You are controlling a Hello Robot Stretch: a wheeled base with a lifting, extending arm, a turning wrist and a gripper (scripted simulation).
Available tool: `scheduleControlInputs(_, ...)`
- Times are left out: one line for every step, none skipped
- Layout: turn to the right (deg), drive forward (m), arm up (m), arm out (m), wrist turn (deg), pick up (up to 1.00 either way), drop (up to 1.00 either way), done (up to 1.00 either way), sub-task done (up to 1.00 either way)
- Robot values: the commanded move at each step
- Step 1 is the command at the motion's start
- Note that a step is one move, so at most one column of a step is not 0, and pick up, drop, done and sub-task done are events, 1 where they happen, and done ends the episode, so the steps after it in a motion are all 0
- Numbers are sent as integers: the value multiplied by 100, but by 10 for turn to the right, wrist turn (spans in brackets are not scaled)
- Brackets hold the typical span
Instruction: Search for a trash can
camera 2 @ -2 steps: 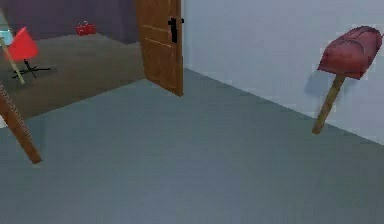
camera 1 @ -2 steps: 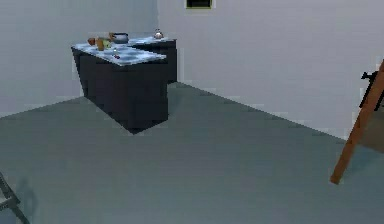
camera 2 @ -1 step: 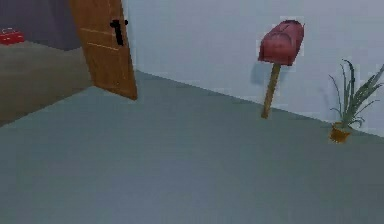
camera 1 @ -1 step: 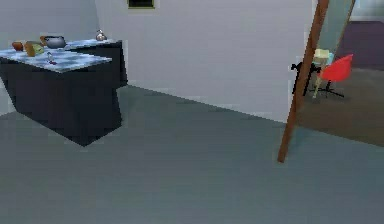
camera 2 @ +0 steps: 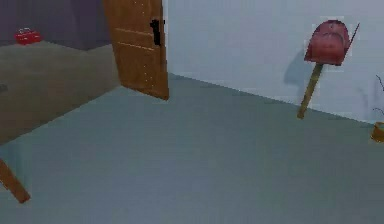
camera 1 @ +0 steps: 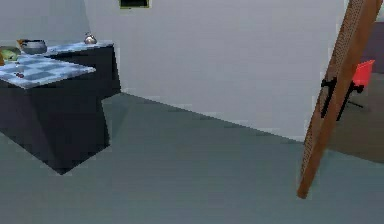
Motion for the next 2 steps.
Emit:
scheduleControlInputs(-450, 0, 0, 0, 0, 0, 0, 0, 0)
scheduleControlInputs(-60, 0, 0, 0, 0, 0, 0, 0, 0)
